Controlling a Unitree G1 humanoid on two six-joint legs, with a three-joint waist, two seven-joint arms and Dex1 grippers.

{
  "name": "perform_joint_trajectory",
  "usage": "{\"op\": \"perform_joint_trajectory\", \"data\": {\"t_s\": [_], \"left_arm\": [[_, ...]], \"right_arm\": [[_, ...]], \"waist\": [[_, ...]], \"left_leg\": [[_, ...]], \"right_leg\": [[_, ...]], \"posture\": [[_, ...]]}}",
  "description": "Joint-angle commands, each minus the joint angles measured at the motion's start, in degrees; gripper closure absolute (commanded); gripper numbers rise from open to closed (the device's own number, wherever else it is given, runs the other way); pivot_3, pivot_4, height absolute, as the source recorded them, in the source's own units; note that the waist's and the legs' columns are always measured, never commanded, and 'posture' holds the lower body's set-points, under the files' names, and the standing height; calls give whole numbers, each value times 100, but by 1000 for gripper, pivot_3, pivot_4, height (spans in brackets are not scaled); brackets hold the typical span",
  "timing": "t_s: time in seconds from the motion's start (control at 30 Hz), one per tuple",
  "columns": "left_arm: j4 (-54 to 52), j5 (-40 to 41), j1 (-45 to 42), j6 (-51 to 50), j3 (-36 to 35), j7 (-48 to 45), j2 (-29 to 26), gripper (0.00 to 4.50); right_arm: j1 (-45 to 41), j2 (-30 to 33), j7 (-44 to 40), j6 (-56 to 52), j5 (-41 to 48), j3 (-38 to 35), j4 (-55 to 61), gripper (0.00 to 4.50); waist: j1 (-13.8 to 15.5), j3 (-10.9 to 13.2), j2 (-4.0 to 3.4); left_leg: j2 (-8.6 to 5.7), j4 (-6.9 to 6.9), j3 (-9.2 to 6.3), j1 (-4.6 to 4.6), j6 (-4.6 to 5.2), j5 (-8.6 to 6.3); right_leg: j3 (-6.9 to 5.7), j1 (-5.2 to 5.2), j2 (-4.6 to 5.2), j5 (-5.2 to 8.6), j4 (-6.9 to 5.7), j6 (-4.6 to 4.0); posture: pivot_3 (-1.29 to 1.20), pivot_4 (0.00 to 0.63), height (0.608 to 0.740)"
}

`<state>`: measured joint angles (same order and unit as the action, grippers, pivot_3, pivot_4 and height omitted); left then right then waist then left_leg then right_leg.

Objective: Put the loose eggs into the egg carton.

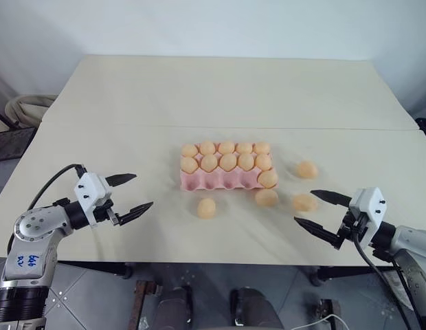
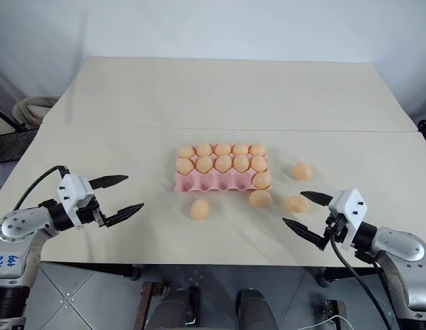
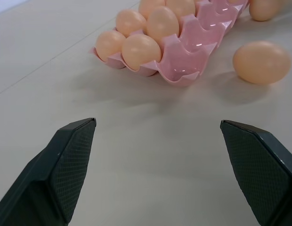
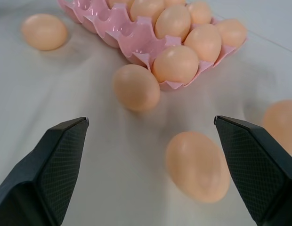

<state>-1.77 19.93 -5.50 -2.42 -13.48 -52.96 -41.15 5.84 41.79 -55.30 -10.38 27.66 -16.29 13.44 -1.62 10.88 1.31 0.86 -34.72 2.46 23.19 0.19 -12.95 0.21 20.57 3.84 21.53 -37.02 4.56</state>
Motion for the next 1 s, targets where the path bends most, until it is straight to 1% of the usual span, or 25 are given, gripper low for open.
{"op": "perform_joint_trajectory", "data": {"t_s": [0.03, 0.13, 0.2, 0.27, 0.37, 0.53, 0.63, 0.77, 0.97, 1.0], "left_arm": [[-55, -20, -53, 103, -33, 51, 15, 5], [-144, 122, -62, -37, -8, 39, 79, 5], [-223, 169, -72, -71, 16, 12, 115, 5], [-339, 243, -93, -175, 101, -57, 150, 5], [-506, 306, -179, -302, 341, -222, 191, 5], [-533, 266, -348, -326, 543, -263, 259, 5], [-502, 280, -370, -336, 525, -237, 259, 5], [-515, 293, -314, -348, 521, -245, 266, 5], [-670, 406, -288, -479, 597, -252, 374, 5], [-692, 418, -293, -501, 602, -258, 386, 5]], "right_arm": [[24, -70, 131, 38, 133, -252, 188, 0], [-65, -225, 438, -88, 262, -356, 200, 0], [-239, -360, 802, -282, 357, -466, 189, 0], [-429, -374, 1240, -564, 264, -555, 93, 0], [-599, -299, 1638, -902, 98, -619, -214, 0], [-689, -316, 1724, -745, -91, -629, -504, 0], [-937, -258, 1897, -1133, -122, -485, -525, 0], [-1662, -148, 2127, -1920, -169, -202, -721, 0], [-2956, -34, 2199, -3132, -272, 311, -1594, 0], [-3129, -39, 2171, -3175, -331, 406, -1749, 0]], "waist": [[-1, 0, 0], [0, 0, 0], [-5, 0, 0], [-12, 0, 0], [0, 0, 0], [12, 0, 0], [-40, -1, -1], [-91, 0, -1], [-51, 0, -1], [-41, 0, -2]], "left_leg": [[0, -1, 0, 0, 0, 0], [0, 0, -2, 0, 0, 0], [0, 0, -2, 1, 0, 0], [0, -2, -2, 1, 0, 0], [0, -7, -3, 1, -1, 0], [-1, -6, -3, 4, 1, 0], [-1, -7, -2, 4, 3, 1], [1, -25, 0, 1, 2, 1], [1, -34, -2, -2, 2, 11], [1, -33, -2, -2, 3, 11]], "right_leg": [[0, 0, 0, 0, 0, 0], [0, 0, 0, 0, 0, 0], [0, 0, 0, 0, 0, 0], [0, 0, 0, 0, -2, 0], [-1, 1, 0, 0, -6, 0], [-2, 0, 0, 0, -2, 0], [0, 1, -1, 0, -4, 0], [5, 3, -6, 0, -30, 1], [6, 4, -2, -3, -42, -4], [5, 5, -2, -3, -41, -4]], "posture": [[0, 150, 740], [0, 150, 740], [0, 150, 740], [0, 150, 740], [0, 150, 740], [0, 150, 740], [0, 150, 740], [0, 150, 740], [0, 150, 740], [0, 150, 740]]}}
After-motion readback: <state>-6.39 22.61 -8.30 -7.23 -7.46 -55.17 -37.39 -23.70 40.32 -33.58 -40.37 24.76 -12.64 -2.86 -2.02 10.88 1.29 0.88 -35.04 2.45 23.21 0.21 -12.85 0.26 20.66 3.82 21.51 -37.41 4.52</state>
